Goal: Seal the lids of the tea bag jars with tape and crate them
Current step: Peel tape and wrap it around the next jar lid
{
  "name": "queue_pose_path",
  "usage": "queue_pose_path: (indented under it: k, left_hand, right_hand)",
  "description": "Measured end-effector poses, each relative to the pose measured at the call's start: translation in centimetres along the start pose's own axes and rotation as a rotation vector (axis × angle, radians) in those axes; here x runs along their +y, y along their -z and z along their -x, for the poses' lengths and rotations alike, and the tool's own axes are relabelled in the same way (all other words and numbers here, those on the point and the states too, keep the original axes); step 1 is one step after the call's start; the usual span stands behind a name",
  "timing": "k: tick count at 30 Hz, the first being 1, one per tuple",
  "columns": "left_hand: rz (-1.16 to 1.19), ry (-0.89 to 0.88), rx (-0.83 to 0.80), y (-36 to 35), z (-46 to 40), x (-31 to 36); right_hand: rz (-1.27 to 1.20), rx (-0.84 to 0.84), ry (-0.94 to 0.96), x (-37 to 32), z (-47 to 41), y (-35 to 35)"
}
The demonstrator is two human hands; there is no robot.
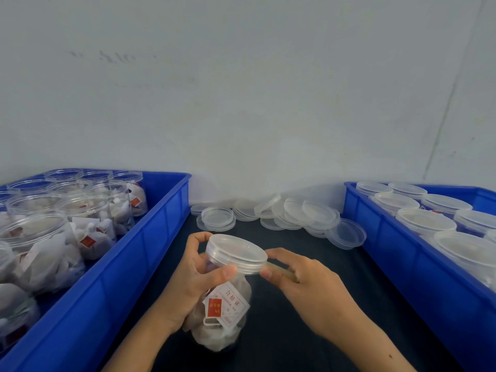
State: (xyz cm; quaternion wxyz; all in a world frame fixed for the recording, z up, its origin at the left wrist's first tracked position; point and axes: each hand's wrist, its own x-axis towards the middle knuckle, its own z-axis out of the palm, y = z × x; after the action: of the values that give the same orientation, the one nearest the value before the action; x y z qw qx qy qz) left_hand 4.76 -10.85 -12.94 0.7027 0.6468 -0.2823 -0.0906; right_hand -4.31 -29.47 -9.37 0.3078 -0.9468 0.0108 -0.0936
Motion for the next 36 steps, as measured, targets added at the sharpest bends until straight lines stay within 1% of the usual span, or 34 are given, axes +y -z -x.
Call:
queue_pose_path:
  k: [3,6,9,12,13,14,16,21,23,25,28,31,36]
  left_hand:
    - [-0.048,-0.006,-0.049,-0.2,0.1,0.3]
    - [-0.136,-0.020,-0.029,-0.4,0.4,0.3]
    - [-0.336,-0.101,0.061,-1.0,0.9,0.3]
    - [-0.516,-0.167,0.210,-1.5,1.0,0.5]
    - [-0.529,-0.165,0.247,-1.6,0.9,0.5]
    - [-0.503,-0.150,0.273,-1.7,0.8,0.6]
    - [-0.417,-0.108,0.306,-1.7,0.5,0.6]
    - [-0.267,-0.028,0.363,-1.5,0.2,0.4]
    - [-0.228,-0.004,0.379,-1.3,0.1,0.3]
    - [-0.184,0.016,0.362,-1.0,0.1,0.5]
    - [-0.103,0.064,0.281,-1.0,0.2,0.8]
    - [-0.066,0.095,0.208,-1.1,0.4,1.3]
    - [0.013,0.148,0.123,-1.3,0.4,1.4]
  right_hand:
    - [-0.030,-0.018,0.022,-0.1,0.2,0.0]
    - [-0.021,-0.002,0.009,0.0,0.3,0.1]
    - [0.047,0.058,0.016,-0.4,0.6,-0.2]
    - [0.219,0.144,0.096,-1.3,1.2,-1.2]
    - [0.264,0.159,0.121,-1.6,1.4,-1.5]
    - [0.278,0.162,0.136,-1.8,1.5,-1.8]
    - [0.217,0.135,0.130,-2.0,1.7,-2.0]
    - [-0.042,-0.014,-0.052,-2.3,1.6,-1.5]
    - [-0.100,-0.052,-0.081,-2.3,1.6,-1.4]
    - [-0.066,-0.014,-0.056,-2.3,1.6,-1.2]
    - [0.060,0.076,0.002,-2.2,1.6,-0.5]
    - [0.114,0.067,0.012,-1.9,1.5,0.2]
    - [0.129,0.063,0.026,-1.2,1.1,0.6]
